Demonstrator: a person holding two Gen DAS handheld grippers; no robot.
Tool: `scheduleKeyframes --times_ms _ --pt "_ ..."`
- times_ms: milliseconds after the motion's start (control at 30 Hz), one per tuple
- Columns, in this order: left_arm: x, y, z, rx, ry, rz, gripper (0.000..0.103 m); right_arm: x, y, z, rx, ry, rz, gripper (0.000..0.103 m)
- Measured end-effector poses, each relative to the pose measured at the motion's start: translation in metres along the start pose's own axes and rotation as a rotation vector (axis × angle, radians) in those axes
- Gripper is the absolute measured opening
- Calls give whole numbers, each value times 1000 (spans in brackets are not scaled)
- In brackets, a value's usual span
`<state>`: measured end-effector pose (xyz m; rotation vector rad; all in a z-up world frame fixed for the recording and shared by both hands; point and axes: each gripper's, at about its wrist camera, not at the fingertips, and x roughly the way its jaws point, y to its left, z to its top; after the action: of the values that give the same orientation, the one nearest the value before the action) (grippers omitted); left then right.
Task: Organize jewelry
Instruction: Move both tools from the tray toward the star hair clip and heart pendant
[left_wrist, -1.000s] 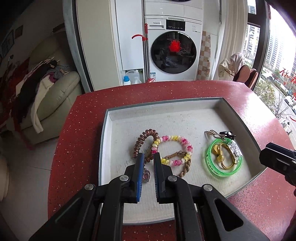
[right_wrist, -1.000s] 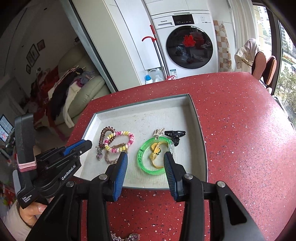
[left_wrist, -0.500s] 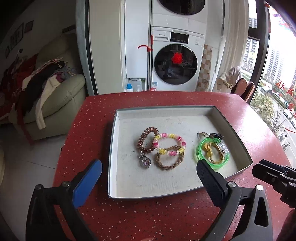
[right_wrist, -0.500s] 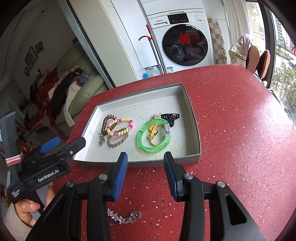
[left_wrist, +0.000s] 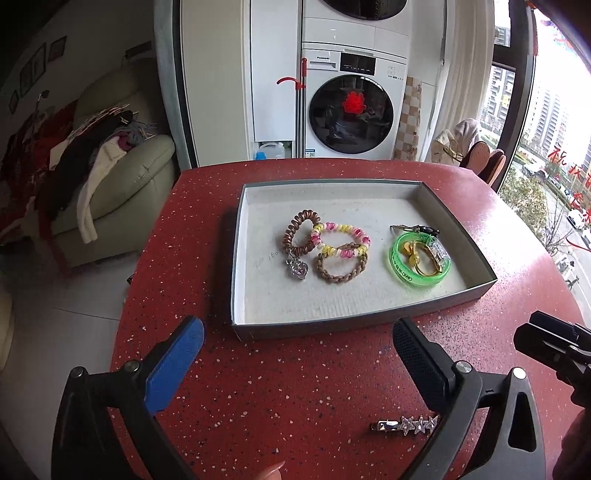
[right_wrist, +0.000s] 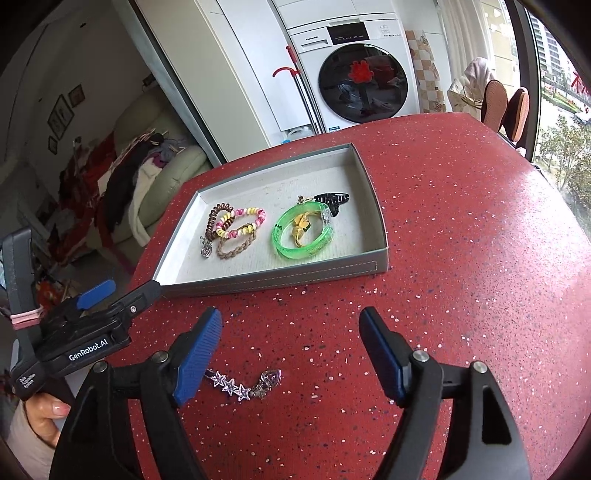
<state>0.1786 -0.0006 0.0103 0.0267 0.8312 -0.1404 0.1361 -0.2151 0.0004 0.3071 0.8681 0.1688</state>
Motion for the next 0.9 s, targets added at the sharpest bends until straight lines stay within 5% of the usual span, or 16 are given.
scheduleKeyframes --times_ms 700,900 --pt "-7 5 -41 15 66 25 103 -10 8 -27 -12 -34 -15 85" --pt "-3 10 -57 -6 109 12 103 0 15 -37 -28 38 -51 85"
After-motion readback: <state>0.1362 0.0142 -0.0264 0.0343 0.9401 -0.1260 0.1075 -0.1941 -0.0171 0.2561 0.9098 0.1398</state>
